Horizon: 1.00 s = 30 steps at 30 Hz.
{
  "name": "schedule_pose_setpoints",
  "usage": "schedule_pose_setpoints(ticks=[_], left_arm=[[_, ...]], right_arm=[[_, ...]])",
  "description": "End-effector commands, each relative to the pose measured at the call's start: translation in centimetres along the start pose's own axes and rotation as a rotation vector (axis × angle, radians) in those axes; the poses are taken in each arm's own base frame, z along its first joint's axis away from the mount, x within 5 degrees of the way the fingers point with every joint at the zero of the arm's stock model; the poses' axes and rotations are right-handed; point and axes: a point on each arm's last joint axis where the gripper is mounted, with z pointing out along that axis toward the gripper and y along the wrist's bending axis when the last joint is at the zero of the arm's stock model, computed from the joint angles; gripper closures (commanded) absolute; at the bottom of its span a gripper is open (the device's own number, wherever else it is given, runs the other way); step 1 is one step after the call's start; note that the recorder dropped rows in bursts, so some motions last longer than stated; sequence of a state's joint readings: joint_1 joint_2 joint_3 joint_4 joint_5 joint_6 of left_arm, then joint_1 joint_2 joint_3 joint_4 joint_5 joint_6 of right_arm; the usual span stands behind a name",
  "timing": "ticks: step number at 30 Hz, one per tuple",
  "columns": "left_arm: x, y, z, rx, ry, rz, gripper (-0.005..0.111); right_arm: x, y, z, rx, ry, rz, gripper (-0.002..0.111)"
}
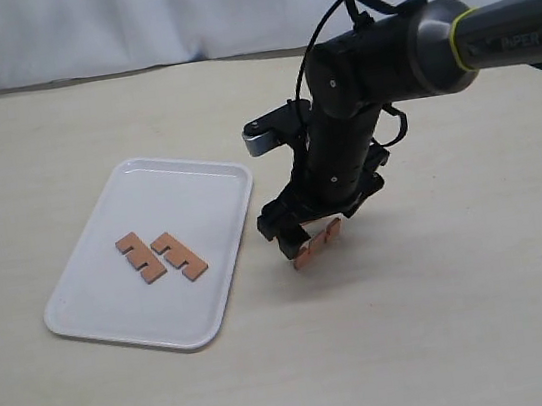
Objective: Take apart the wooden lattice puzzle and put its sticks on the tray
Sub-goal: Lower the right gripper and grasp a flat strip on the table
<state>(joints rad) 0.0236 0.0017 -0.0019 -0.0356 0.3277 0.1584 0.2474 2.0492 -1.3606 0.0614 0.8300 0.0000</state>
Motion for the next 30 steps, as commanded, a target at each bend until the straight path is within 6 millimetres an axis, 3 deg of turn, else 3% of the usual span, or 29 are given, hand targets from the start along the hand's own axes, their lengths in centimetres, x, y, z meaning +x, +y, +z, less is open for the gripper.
schedule_pose_setpoints(ticks=[1,30], left_arm=[[-0.1,0.0,0.0,0.0,-0.018,0.0,0.107],[-0.1,0.0,0.0,0.0,-0.018,0.0,0.107]], right_arm=[[-0.1,-0.1,0.2,0.008,-0.039,-0.017,0.024],[0.5,-0.2,1.2,0.01,-0.061,-0.02,0.024]])
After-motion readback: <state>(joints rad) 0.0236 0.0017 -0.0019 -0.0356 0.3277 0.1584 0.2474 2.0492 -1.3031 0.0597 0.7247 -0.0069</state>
